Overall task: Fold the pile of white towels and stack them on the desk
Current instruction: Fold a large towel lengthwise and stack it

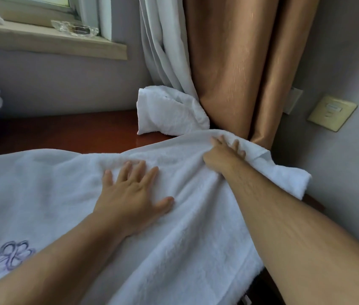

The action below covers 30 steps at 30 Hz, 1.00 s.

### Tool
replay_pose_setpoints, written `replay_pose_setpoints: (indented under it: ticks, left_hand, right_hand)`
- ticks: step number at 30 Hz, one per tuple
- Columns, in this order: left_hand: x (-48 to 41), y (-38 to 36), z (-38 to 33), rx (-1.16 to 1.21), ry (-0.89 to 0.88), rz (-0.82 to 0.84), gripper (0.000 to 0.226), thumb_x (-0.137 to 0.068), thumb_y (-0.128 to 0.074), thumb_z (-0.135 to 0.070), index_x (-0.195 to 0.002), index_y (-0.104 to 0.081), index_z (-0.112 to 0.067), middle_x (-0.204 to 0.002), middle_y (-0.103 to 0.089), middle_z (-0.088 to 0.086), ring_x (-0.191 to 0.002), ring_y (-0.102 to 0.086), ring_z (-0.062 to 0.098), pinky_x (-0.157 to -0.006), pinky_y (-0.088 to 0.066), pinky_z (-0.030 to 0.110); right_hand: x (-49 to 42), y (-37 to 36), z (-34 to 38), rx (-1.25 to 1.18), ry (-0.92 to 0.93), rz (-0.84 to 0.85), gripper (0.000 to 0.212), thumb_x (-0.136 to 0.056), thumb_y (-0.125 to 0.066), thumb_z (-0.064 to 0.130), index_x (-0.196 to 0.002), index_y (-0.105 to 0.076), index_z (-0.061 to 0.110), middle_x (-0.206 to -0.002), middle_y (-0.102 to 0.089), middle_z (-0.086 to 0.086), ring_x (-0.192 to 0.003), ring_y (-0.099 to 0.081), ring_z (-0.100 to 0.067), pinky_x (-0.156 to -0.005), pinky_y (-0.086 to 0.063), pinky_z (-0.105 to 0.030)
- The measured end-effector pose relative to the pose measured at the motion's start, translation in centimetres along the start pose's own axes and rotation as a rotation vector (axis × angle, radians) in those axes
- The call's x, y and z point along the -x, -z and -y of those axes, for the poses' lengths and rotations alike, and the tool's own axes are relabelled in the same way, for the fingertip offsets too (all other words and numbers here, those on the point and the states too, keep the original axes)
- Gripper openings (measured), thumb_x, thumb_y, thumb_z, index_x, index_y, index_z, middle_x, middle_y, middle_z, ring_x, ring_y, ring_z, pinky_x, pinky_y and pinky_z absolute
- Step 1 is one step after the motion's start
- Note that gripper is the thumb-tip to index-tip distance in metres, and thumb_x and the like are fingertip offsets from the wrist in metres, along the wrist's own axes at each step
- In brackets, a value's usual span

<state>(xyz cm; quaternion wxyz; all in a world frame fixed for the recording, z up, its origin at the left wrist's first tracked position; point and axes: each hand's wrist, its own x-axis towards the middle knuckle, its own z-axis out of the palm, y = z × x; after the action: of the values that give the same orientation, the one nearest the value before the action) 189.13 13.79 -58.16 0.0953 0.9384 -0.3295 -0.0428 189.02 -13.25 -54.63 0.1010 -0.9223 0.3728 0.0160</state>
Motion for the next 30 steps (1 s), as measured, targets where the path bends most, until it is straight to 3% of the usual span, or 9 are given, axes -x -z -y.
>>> replay_pose_setpoints:
  ticks: [3,6,9,12,18,22,25,28,30]
  left_hand:
    - [0.5,0.1,0.5,-0.007,0.011,-0.026,0.104,-0.066,0.001,-0.089,-0.157,-0.002,-0.04,-0.169,0.007,-0.008,-0.155,0.012,0.018,-0.122,0.006,0.057]
    - [0.9,0.3,1.1,-0.021,0.025,-0.028,0.102,-0.068,0.0,-0.089,-0.158,-0.002,-0.04,-0.169,0.008,-0.008,-0.155,0.012,0.018,-0.122,0.005,0.056]
    - [1.0,0.4,1.7,-0.027,0.032,-0.028,0.102,-0.068,0.0,-0.089,-0.158,0.0,-0.041,-0.168,0.009,-0.009,-0.155,0.012,0.018,-0.122,0.005,0.055]
    - [1.2,0.3,2.4,-0.04,0.023,-0.017,0.102,-0.067,0.003,-0.09,-0.157,0.003,-0.043,-0.168,0.01,-0.011,-0.155,0.012,0.017,-0.123,0.005,0.054]
    - [1.4,0.5,2.6,-0.047,0.024,-0.004,0.098,-0.071,-0.002,-0.089,-0.157,0.001,-0.042,-0.169,0.008,-0.009,-0.155,0.011,0.017,-0.123,0.005,0.054]
    - [1.7,0.6,2.8,-0.058,0.014,-0.011,0.101,-0.068,0.001,-0.089,-0.158,-0.001,-0.042,-0.169,0.006,-0.01,-0.155,0.008,0.016,-0.122,0.003,0.052]
    - [2.1,0.6,3.2,-0.05,0.007,-0.014,0.1,-0.068,-0.001,-0.089,-0.157,-0.001,-0.044,-0.169,0.006,-0.011,-0.155,0.009,0.015,-0.123,0.004,0.051]
    - [2.1,0.7,3.4,-0.058,0.001,-0.006,0.098,-0.07,-0.001,-0.09,-0.157,0.001,-0.045,-0.168,0.008,-0.012,-0.155,0.01,0.015,-0.123,0.004,0.05]
    - [2.1,0.7,3.4,-0.064,-0.004,0.002,0.097,-0.072,-0.003,-0.09,-0.157,0.002,-0.045,-0.168,0.009,-0.011,-0.155,0.01,0.015,-0.124,0.005,0.051]
  right_hand:
    - [-0.8,-0.7,1.3,0.058,-0.048,-0.202,0.081,-0.089,-0.051,0.03,-0.16,-0.013,0.018,-0.169,-0.005,-0.007,-0.153,-0.002,-0.041,-0.119,-0.013,-0.058]
    - [-0.2,-2.1,2.3,0.039,-0.058,-0.474,0.041,-0.088,-0.054,0.028,-0.123,-0.056,0.008,-0.134,-0.056,-0.016,-0.124,-0.048,-0.034,-0.097,-0.037,-0.045]
    - [-0.1,-2.9,2.1,0.022,-0.073,-0.406,0.039,-0.089,-0.048,0.041,-0.108,-0.064,0.01,-0.12,-0.062,-0.014,-0.113,-0.052,-0.032,-0.092,-0.039,-0.045]
    - [-1.1,-2.4,0.3,0.022,-0.161,-0.234,0.062,-0.091,-0.039,0.053,-0.131,-0.056,0.008,-0.14,-0.051,-0.022,-0.129,-0.045,-0.043,-0.106,-0.038,-0.057]
    - [-2.3,-1.4,0.1,0.003,0.08,-0.109,0.068,-0.1,-0.024,0.057,-0.16,0.002,0.038,-0.17,0.011,0.003,-0.154,0.007,-0.039,-0.123,-0.001,-0.056]
    - [-2.9,-1.5,-0.2,-0.12,-0.218,-0.086,0.082,-0.094,-0.028,0.066,-0.16,-0.02,0.018,-0.165,-0.013,-0.02,-0.149,-0.014,-0.046,-0.119,-0.012,-0.064]
    - [-2.7,-1.6,-0.9,-0.144,-0.05,-0.13,0.074,-0.093,-0.03,0.064,-0.155,-0.033,0.023,-0.163,-0.022,-0.014,-0.148,-0.019,-0.043,-0.117,-0.015,-0.061]
    - [-2.4,-0.8,-2.1,-0.145,-0.155,-0.175,0.074,-0.081,-0.024,0.058,-0.142,-0.048,0.026,-0.15,-0.043,-0.016,-0.132,-0.044,-0.041,-0.111,-0.037,-0.053]
    - [-1.7,-1.0,-2.5,-0.095,0.086,-0.12,0.061,-0.087,-0.03,0.055,-0.144,-0.046,0.04,-0.162,-0.03,-0.004,-0.141,-0.034,-0.035,-0.115,-0.035,-0.049]
